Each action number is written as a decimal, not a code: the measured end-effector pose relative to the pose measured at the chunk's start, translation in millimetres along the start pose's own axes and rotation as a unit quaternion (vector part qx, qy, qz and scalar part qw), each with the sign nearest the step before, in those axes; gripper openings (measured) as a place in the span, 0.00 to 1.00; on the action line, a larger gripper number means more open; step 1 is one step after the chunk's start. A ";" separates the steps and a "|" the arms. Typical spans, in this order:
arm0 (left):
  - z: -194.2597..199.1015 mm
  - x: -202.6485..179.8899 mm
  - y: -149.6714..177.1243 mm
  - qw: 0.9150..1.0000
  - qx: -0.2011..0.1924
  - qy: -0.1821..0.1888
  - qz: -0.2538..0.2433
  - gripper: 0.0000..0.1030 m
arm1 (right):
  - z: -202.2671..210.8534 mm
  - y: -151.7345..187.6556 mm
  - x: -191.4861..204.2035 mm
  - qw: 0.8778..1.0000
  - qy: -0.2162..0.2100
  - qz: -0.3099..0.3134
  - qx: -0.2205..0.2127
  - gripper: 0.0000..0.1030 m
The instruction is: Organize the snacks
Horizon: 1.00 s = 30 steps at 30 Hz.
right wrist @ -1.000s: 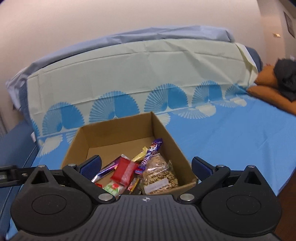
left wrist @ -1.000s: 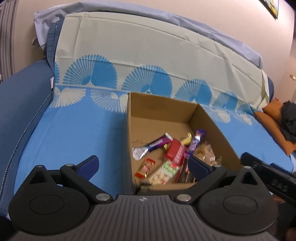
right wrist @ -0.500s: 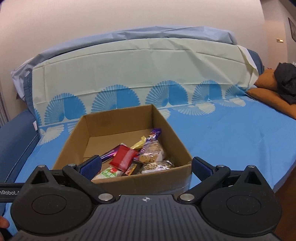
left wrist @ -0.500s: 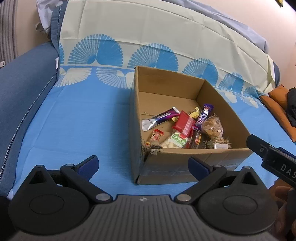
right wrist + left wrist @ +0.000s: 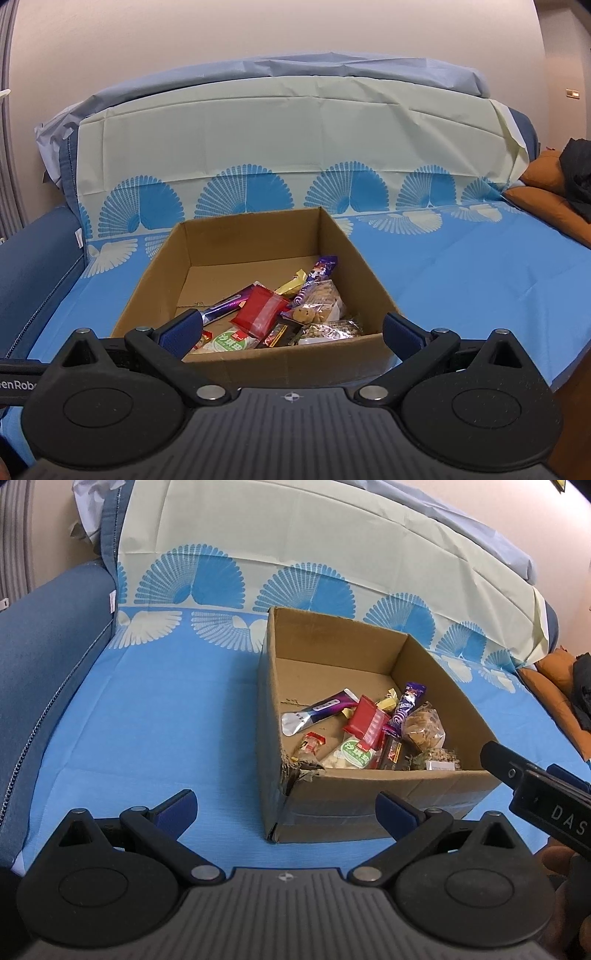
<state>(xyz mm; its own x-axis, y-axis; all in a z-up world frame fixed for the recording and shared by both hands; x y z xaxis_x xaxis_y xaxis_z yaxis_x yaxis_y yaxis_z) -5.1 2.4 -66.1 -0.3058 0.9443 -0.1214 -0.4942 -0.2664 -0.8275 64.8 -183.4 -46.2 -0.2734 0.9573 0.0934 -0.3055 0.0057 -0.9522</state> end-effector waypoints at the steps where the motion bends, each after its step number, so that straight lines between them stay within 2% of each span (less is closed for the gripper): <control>1: -0.2 -0.5 0.2 1.000 0.001 0.001 0.000 1.00 | 0.0 0.0 -0.1 1.000 0.000 -0.001 0.000 0.99; 30: 2.7 -10.8 -2.2 1.000 -0.007 0.008 -0.016 1.00 | 1.4 0.1 1.5 1.000 -0.002 -0.001 -0.003 0.99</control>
<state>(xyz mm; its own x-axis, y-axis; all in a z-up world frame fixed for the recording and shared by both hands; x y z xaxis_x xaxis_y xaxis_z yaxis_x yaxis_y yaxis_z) -2.9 -7.8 -61.5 -0.2769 0.9554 -0.1031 -0.4929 -0.2333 -0.8382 63.2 -182.4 -45.7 -0.2770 0.9559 0.0972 -0.3010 0.0097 -0.9536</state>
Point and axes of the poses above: each gripper's, at about its wrist camera, not at the fingertips, and z roughly against the way its jaws point, x to its left, y to its underside, the point moved 7 cm from there along -z, roughly the way its jaws point, and after that the axes turned 10 degrees about -x, right-handed, at the moved point
